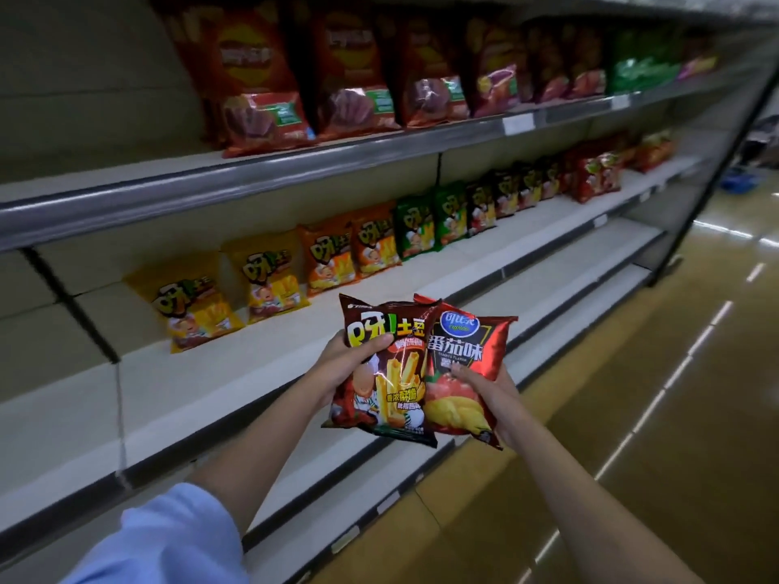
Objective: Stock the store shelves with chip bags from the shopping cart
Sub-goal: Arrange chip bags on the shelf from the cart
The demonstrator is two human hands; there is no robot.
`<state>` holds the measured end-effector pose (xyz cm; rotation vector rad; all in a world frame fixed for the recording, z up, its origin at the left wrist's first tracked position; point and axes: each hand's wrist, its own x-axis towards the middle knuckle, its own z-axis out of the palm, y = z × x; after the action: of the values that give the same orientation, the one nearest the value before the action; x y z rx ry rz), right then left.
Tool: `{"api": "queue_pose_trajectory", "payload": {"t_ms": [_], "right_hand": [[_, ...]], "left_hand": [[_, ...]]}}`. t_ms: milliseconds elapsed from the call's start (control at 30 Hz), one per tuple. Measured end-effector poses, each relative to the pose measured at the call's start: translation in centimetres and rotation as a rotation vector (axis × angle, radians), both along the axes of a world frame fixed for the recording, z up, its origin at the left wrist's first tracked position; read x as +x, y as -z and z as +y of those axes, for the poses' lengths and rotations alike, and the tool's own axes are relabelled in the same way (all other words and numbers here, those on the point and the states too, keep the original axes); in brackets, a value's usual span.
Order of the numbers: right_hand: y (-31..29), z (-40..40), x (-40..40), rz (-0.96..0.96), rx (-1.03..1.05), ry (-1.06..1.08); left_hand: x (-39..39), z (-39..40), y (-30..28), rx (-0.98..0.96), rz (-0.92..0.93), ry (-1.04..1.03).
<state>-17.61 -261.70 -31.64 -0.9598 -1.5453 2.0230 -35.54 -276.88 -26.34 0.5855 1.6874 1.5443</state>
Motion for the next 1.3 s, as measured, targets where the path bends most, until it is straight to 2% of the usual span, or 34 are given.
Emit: {"api": "queue_pose_trajectory", "payload": {"t_ms": [367,667,1100,1300], "right_hand": [[0.5,16.4,9.8,-0.016,0.004,0.274],[-0.6,32.6,15.1,-0.059,0.069,0.265],[1.2,46.5,14.3,-0.096,0.05,0.267],[1.3,55.9,10.4,-0.144,0.038,0.248]], "left_hand": [[7.2,20.9,1.5,-0.063,0.016,0.243],[12.2,37.0,1.3,-0.061,-0.009,0.284],[10.9,51.4,3.3,-0.074,-0.037,0.287],[7.3,60.4,4.6,-0.049,-0.08,0.238]]}}
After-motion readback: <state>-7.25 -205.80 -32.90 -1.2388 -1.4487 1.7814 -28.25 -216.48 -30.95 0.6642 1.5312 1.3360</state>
